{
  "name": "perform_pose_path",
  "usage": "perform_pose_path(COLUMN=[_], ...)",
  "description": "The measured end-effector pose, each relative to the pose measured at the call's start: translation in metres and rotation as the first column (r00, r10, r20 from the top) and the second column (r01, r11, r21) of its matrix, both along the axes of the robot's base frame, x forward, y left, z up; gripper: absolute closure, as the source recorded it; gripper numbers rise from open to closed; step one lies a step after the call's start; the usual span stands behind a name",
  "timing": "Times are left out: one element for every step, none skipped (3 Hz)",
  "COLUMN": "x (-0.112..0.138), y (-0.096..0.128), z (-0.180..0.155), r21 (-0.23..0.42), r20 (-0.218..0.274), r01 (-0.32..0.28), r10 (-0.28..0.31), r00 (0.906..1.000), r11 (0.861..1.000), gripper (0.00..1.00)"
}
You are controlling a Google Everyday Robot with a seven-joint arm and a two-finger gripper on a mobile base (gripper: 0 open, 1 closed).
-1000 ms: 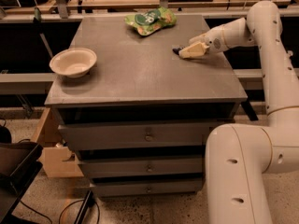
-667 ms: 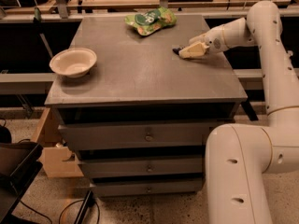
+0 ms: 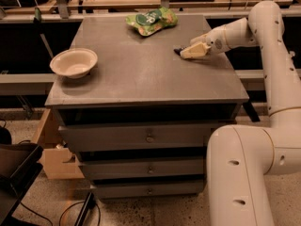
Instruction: Pick rxbar blueberry
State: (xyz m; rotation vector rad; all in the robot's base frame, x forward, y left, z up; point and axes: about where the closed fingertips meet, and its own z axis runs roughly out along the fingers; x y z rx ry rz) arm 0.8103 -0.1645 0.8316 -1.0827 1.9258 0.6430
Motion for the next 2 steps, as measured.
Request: perform_pose_path(x=[0.0000,0.0000], y=[0.0000,0.0000], z=[0.0000,0.0001], r21=[0.000,0.000], r20=[0.000,0.000], r01=[0.000,0.000], r10=[0.000,0.000], r00=[1.0000,1.0000], r11=[1.000,1.000], gripper=[1.00,1.00])
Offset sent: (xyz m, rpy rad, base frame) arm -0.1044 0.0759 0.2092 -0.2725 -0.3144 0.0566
